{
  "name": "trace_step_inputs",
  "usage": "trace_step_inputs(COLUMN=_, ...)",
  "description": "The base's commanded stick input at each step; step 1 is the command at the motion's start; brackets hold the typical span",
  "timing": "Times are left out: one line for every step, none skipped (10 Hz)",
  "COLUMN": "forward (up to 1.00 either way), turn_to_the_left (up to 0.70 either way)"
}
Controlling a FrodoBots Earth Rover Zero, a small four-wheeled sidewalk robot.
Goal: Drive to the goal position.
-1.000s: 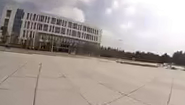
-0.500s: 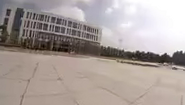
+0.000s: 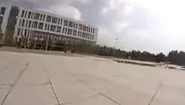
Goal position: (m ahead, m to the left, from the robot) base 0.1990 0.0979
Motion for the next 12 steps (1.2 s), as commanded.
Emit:
trace_step_inputs(forward=0.7, turn_to_the_left=0.0)
trace_step_inputs(forward=0.7, turn_to_the_left=0.0)
trace_step_inputs(forward=0.7, turn_to_the_left=-0.11)
trace_step_inputs(forward=0.7, turn_to_the_left=-0.16)
trace_step_inputs(forward=0.7, turn_to_the_left=0.0)
trace_step_inputs(forward=0.7, turn_to_the_left=0.0)
trace_step_inputs(forward=0.7, turn_to_the_left=0.0)
trace_step_inputs(forward=0.7, turn_to_the_left=0.0)
trace_step_inputs(forward=0.7, turn_to_the_left=-0.02)
trace_step_inputs(forward=0.7, turn_to_the_left=-0.08)
trace_step_inputs(forward=0.7, turn_to_the_left=-0.22)
trace_step_inputs(forward=0.7, turn_to_the_left=0.0)
